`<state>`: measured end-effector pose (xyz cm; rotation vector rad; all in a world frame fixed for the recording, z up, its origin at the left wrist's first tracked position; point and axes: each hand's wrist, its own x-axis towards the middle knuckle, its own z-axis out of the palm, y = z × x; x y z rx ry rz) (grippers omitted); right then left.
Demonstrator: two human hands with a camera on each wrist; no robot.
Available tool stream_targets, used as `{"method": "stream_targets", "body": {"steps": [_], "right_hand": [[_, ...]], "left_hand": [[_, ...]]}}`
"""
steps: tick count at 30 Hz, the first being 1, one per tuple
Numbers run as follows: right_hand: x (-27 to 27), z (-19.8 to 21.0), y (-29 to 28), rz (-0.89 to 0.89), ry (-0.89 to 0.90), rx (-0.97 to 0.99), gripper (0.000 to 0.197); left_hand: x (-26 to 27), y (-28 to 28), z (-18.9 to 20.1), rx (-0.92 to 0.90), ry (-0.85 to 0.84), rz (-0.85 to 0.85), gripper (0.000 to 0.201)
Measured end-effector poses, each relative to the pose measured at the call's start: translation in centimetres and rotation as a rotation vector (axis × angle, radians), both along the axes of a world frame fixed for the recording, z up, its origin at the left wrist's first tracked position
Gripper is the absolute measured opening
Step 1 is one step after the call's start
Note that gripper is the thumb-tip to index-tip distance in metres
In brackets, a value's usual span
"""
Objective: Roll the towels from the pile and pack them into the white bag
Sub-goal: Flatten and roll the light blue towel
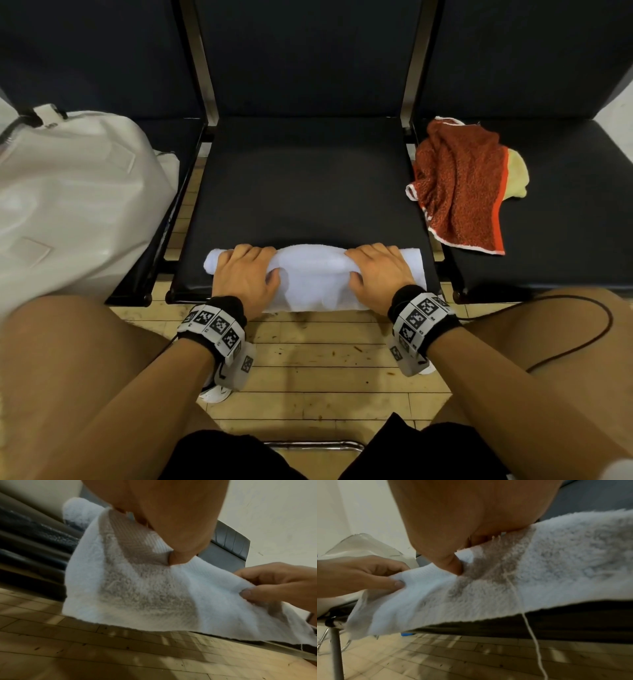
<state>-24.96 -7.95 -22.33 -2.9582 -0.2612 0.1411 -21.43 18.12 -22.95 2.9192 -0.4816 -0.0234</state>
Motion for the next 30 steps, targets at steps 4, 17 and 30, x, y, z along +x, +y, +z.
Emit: {"method": "stream_targets", "body": {"steps": [4, 17, 30], "right_hand": [[0.3, 0.7, -0.2, 0.011, 0.007, 0.07, 0.043], [0.5, 0.8, -0.8, -0.091, 0.029, 0.185, 0.016], [0.0, -0.8, -0.7, -0.065, -0.007, 0.048, 0.052]], "left_hand": [[0.1, 0.2, 0.3, 0.012, -0.017, -0.01, 0.046], [0.1, 0.2, 0.3, -0.038, -0.105, 0.011, 0.025], [0.1, 0.3, -0.4, 0.079, 0.035, 0.005, 0.052]]}}
